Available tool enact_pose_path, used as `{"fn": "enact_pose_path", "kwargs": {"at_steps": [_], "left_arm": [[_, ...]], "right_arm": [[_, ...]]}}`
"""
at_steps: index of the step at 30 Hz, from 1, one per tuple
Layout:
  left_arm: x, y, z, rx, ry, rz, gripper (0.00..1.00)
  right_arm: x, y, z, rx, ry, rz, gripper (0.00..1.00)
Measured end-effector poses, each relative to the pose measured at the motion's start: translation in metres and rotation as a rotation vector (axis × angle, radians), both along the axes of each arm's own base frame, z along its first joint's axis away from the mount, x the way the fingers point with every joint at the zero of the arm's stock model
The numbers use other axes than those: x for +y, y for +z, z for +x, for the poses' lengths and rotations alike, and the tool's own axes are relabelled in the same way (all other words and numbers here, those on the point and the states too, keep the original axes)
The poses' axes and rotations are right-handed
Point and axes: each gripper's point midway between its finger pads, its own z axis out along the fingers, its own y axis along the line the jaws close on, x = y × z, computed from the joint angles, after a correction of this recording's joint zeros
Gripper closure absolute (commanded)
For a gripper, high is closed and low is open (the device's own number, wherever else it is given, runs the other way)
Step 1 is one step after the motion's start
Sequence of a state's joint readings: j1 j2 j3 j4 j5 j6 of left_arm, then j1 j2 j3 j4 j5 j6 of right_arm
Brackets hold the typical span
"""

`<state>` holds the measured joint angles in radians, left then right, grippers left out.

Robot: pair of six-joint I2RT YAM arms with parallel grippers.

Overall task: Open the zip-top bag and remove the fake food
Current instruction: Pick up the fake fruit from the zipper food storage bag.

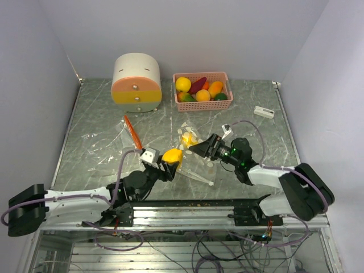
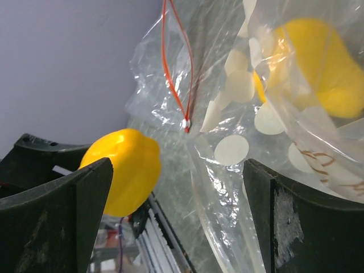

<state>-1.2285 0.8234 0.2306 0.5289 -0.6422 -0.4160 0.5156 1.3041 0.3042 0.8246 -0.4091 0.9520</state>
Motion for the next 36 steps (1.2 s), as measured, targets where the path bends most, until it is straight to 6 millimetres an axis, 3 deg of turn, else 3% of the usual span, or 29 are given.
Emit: {"fn": "enact_pose_path", "kwargs": {"at_steps": [4,9,21,28,36], "left_arm": [[-0.006,-0.005,0.008,-0.044,0.023,0.021,0.68],[-0.009,0.007,0.013,-0.096,0.039,-0.008,0.68],[-0.006,0.014,0.018,-0.129,0.074,-0.011,0.68],[0.002,0.002,0.023,-0.126,0.110,0.045,0.68],[-0.009,0.010,0.019,-0.145,0.066,0.000,0.68]], "right_arm": [[0.015,-0.003,-0.006,0.080,0.050,0.083,0.00],[0.035,0.000,-0.010,0.170,0.097,0.156,0.00],[0.060,0.006,-0.014,0.348,0.156,0.410,0.00],[0.073,-0.020,-0.017,0.546,0.149,0.458,0.00],[0.083,0.008,-0.022,0.461,0.202,0.482,0.00]]}}
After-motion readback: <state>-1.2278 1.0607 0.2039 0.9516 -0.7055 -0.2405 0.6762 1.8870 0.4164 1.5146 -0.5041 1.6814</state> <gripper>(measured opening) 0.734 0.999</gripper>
